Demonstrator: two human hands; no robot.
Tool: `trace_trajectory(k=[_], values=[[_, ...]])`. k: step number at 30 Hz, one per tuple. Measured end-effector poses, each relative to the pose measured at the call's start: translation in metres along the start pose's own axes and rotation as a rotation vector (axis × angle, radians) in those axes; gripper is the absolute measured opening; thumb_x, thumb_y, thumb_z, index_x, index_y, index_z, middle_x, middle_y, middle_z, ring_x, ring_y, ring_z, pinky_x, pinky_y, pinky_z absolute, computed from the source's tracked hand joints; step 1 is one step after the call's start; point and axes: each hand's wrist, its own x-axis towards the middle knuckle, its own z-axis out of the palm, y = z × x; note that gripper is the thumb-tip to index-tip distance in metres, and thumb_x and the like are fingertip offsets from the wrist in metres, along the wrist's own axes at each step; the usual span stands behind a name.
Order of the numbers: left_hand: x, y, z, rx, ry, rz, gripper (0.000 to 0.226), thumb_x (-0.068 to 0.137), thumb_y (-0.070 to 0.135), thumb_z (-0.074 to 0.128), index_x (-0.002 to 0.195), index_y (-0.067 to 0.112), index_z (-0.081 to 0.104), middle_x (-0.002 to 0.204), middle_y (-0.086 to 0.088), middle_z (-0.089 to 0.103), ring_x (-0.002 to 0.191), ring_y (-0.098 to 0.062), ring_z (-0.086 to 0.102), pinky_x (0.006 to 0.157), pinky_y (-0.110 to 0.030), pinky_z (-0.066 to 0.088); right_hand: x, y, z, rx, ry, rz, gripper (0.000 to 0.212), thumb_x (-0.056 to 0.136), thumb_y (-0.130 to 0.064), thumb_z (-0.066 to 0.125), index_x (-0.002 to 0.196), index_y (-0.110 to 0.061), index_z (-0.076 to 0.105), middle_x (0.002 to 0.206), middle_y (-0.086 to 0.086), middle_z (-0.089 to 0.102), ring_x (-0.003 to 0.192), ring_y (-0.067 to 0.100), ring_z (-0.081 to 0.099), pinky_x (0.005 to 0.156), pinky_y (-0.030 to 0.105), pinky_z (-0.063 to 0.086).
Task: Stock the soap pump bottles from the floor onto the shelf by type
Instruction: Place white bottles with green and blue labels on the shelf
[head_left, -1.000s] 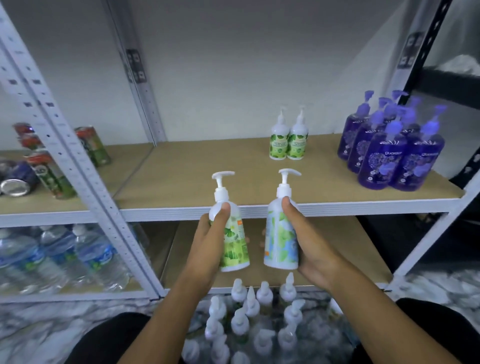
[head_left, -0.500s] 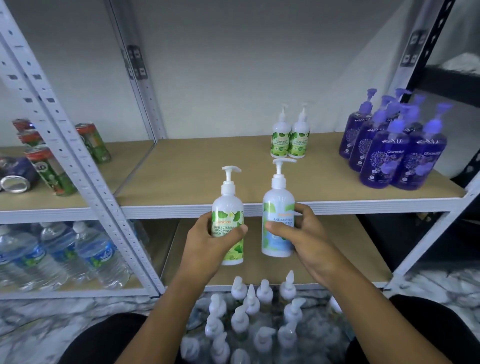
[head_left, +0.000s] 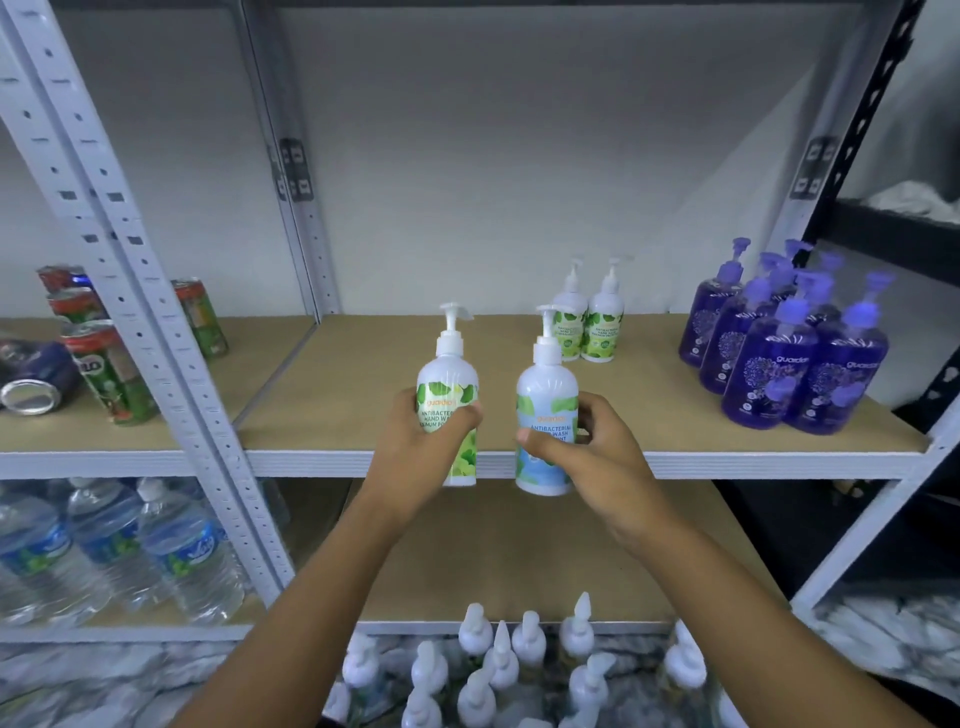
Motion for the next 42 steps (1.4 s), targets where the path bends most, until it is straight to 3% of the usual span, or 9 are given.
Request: trace_trajectory(k=[4, 8, 15, 20, 23, 26, 33, 42], values=[[0.032, -0.001, -0.005, 0.007, 0.031, -0.023, 0.026, 0.085, 0.037, 0.075, 0.100, 0.026, 0.057, 0.095, -0.003, 0.069, 0.080, -0.016, 0.069, 0.072, -0.031, 0.055, 0.034, -0.007, 0.012, -0.026, -0.021, -0.045, 0.051, 0.079, -0.020, 0.084, 0.122, -0.023, 0.058, 0.108, -0.010, 0.067, 0.082, -0.011, 0.065, 0.064, 0.007, 0.049], [0.051, -0.022, -0.006, -0.062, 0.058, -0.084, 0.031, 0.083, 0.028, 0.075, 0.106, 0.020, 0.057, 0.095, -0.005, 0.067, 0.078, -0.016, 0.067, 0.065, -0.027, 0.050, 0.065, 0.002, 0.026, -0.076, -0.043, -0.053, 0.052, 0.079, -0.020, 0.085, 0.122, -0.025, 0.056, 0.109, -0.010, 0.068, 0.082, -0.007, 0.067, 0.066, 0.009, 0.051], [0.082, -0.033, -0.007, -0.019, 0.069, -0.080, 0.037, 0.085, 0.027, 0.074, 0.112, 0.020, 0.050, 0.096, -0.005, 0.066, 0.078, -0.015, 0.065, 0.061, -0.024, 0.046, 0.093, 0.023, 0.046, -0.144, -0.074, -0.067, 0.056, 0.081, -0.017, 0.083, 0.126, -0.028, 0.052, 0.104, -0.019, 0.063, 0.079, -0.016, 0.062, 0.067, 0.005, 0.048], [0.093, -0.042, -0.017, -0.001, 0.090, -0.093, 0.027, 0.085, 0.026, 0.075, 0.094, 0.026, 0.049, 0.092, -0.004, 0.065, 0.073, -0.014, 0.064, 0.058, -0.023, 0.047, 0.102, 0.035, 0.055, -0.146, -0.063, -0.072, 0.055, 0.081, -0.017, 0.082, 0.124, -0.032, 0.051, 0.103, -0.021, 0.063, 0.083, -0.011, 0.064, 0.067, 0.004, 0.048], [0.095, -0.044, -0.021, -0.014, 0.110, -0.110, 0.026, 0.086, 0.027, 0.074, 0.098, 0.023, 0.051, 0.090, -0.003, 0.064, 0.070, -0.012, 0.063, 0.055, -0.021, 0.046, 0.105, 0.041, 0.056, -0.158, -0.058, -0.056, 0.067, 0.079, -0.021, 0.085, 0.133, -0.032, 0.047, 0.113, -0.016, 0.062, 0.100, 0.001, 0.064, 0.073, 0.010, 0.050], [0.095, -0.044, -0.024, -0.002, 0.127, -0.100, 0.027, 0.086, 0.025, 0.074, 0.100, 0.020, 0.052, 0.089, -0.003, 0.063, 0.068, -0.011, 0.061, 0.047, -0.014, 0.045, 0.105, 0.048, 0.053, -0.208, -0.038, -0.028, 0.081, 0.073, -0.018, 0.088, 0.139, -0.025, 0.040, 0.119, -0.007, 0.059, 0.103, 0.001, 0.061, 0.075, 0.013, 0.049], [0.097, -0.046, -0.026, 0.007, 0.136, -0.087, 0.028, 0.085, 0.023, 0.075, 0.103, 0.016, 0.054, 0.086, -0.002, 0.063, 0.066, -0.010, 0.061, 0.043, -0.010, 0.043, 0.108, 0.058, 0.063, -0.407, 0.043, -0.081, 0.057, 0.077, -0.023, 0.086, 0.114, -0.024, 0.043, 0.109, -0.011, 0.059, 0.099, 0.011, 0.062, 0.085, 0.025, 0.050], [0.108, -0.048, -0.024, -0.040, 0.176, -0.075, 0.030, 0.084, 0.021, 0.076, 0.105, 0.013, 0.056, 0.086, -0.003, 0.063, 0.066, -0.012, 0.061, 0.046, -0.013, 0.048, 0.151, 0.056, 0.077, -0.475, 0.023, -0.075, 0.054, 0.079, -0.023, 0.082, 0.118, -0.017, 0.047, 0.105, -0.009, 0.058, 0.095, 0.013, 0.060, 0.080, 0.026, 0.046]])
